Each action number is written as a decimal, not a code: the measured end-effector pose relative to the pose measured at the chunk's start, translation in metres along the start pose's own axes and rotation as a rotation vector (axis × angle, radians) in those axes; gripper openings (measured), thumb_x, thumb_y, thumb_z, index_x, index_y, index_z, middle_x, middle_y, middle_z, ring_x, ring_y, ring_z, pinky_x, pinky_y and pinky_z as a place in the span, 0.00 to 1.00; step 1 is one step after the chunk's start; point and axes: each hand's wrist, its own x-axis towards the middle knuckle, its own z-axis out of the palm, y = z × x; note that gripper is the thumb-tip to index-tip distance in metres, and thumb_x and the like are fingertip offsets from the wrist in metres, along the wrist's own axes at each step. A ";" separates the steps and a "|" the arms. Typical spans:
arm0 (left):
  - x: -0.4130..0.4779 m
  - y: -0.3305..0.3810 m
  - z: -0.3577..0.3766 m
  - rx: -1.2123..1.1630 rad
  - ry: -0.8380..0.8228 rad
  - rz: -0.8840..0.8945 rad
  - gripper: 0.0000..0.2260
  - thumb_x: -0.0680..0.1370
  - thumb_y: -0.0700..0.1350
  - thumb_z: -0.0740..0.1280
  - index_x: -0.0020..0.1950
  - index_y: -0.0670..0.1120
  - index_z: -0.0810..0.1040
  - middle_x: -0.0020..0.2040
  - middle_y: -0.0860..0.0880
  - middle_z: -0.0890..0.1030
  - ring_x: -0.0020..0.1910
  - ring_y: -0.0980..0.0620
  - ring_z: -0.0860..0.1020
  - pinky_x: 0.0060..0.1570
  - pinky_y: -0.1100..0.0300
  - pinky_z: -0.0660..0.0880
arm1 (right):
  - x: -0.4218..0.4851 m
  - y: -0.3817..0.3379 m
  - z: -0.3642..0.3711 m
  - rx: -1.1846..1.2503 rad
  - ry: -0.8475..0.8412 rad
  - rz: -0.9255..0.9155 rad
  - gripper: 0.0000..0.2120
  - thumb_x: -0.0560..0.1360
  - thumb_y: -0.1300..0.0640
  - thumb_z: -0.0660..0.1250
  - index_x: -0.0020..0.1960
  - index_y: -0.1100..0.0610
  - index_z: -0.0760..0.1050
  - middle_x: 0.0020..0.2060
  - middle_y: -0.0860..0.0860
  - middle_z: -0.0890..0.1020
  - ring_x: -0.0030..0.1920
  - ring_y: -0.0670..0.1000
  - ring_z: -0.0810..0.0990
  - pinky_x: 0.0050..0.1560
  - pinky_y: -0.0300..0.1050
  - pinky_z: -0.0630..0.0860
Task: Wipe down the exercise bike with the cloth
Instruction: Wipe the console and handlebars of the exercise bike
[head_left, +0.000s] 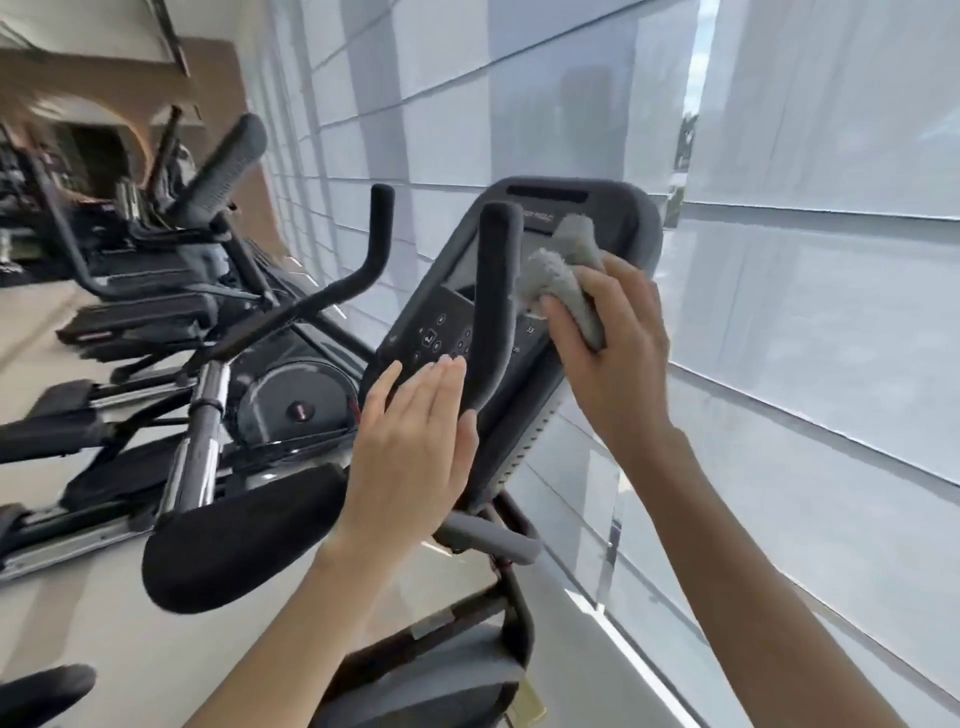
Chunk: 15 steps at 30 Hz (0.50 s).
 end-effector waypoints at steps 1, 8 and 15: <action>0.000 -0.003 -0.001 0.041 -0.009 -0.007 0.18 0.81 0.46 0.56 0.66 0.37 0.73 0.62 0.42 0.78 0.62 0.47 0.76 0.68 0.45 0.66 | 0.014 0.000 0.010 0.030 0.024 -0.040 0.12 0.76 0.55 0.66 0.53 0.62 0.78 0.57 0.55 0.78 0.57 0.51 0.72 0.61 0.40 0.68; -0.012 -0.020 -0.003 0.289 -0.048 0.014 0.16 0.79 0.46 0.61 0.60 0.37 0.78 0.53 0.44 0.83 0.54 0.48 0.80 0.63 0.45 0.70 | 0.085 -0.001 0.074 -0.060 0.013 -0.251 0.12 0.77 0.52 0.65 0.49 0.60 0.80 0.54 0.55 0.81 0.54 0.59 0.77 0.56 0.49 0.72; -0.012 -0.024 -0.002 0.288 -0.028 0.039 0.15 0.79 0.47 0.61 0.53 0.38 0.82 0.47 0.45 0.84 0.49 0.48 0.82 0.61 0.46 0.72 | 0.078 0.007 0.087 -0.033 -0.124 -0.111 0.14 0.78 0.52 0.61 0.55 0.61 0.77 0.54 0.56 0.79 0.53 0.57 0.76 0.56 0.48 0.68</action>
